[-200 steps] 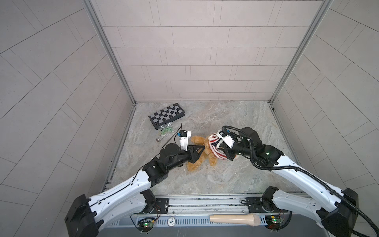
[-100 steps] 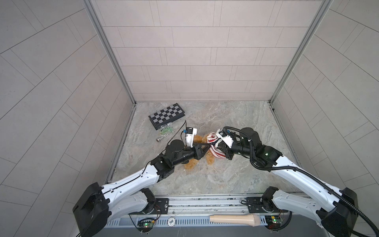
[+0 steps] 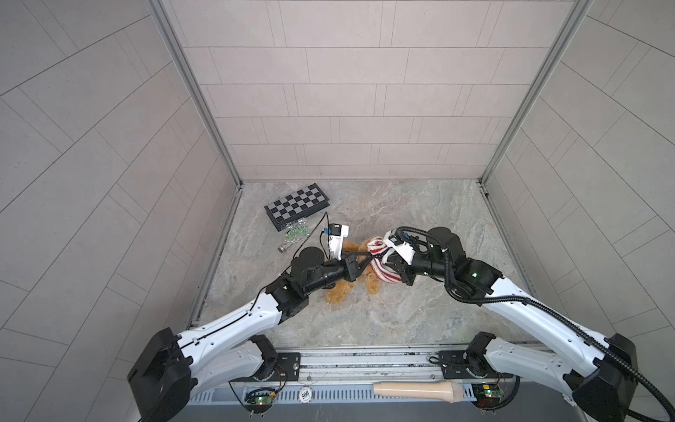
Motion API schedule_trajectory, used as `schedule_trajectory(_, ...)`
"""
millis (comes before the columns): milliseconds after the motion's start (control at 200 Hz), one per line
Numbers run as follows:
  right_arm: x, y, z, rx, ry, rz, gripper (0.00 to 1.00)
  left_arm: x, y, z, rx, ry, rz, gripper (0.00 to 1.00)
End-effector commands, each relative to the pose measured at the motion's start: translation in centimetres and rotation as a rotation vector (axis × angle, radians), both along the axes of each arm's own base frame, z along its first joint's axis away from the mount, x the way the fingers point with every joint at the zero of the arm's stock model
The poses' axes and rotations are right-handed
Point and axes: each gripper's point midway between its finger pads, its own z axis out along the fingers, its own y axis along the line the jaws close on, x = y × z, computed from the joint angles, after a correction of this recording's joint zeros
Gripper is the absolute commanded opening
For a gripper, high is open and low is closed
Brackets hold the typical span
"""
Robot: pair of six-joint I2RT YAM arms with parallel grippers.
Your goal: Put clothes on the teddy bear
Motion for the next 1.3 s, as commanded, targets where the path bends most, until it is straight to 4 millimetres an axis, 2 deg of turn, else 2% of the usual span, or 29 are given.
schedule_trajectory(0,-0.8,0.5,2.4,0.046,-0.082,0.054,0.00,0.1,0.4,2.4,-0.039,-0.057,0.013,0.05)
schedule_trajectory(45,-0.8,0.4,2.5,0.047,-0.084,0.051,0.00,0.1,0.6,2.4,-0.039,-0.056,0.017,0.00)
schedule_trajectory(140,-0.8,0.2,2.6,0.045,-0.093,0.041,0.00,0.3,1.2,2.1,-0.044,-0.044,0.037,0.00)
schedule_trajectory(355,-0.7,-0.6,3.6,0.081,-0.125,-0.015,0.00,1.1,4.3,-1.3,0.010,0.030,0.131,0.00)
schedule_trajectory(461,-0.7,-0.9,3.9,0.092,-0.134,-0.027,0.00,1.0,5.3,-2.2,0.019,0.044,0.153,0.00)
schedule_trajectory(686,-0.4,-1.3,4.6,0.123,-0.147,-0.067,0.00,0.4,6.4,-5.2,0.096,0.086,0.167,0.00)
schedule_trajectory(941,0.0,-1.6,4.5,0.132,-0.129,-0.101,0.00,-0.5,6.9,-7.4,0.186,0.098,0.141,0.00)
schedule_trajectory(1056,-0.2,-1.3,4.4,0.140,-0.115,-0.089,0.00,-0.8,5.8,-6.9,0.166,0.092,0.081,0.00)
schedule_trajectory(1292,-0.7,-1.0,3.5,0.103,-0.100,-0.050,0.00,-1.1,3.8,-1.5,0.019,-0.014,0.006,0.00)
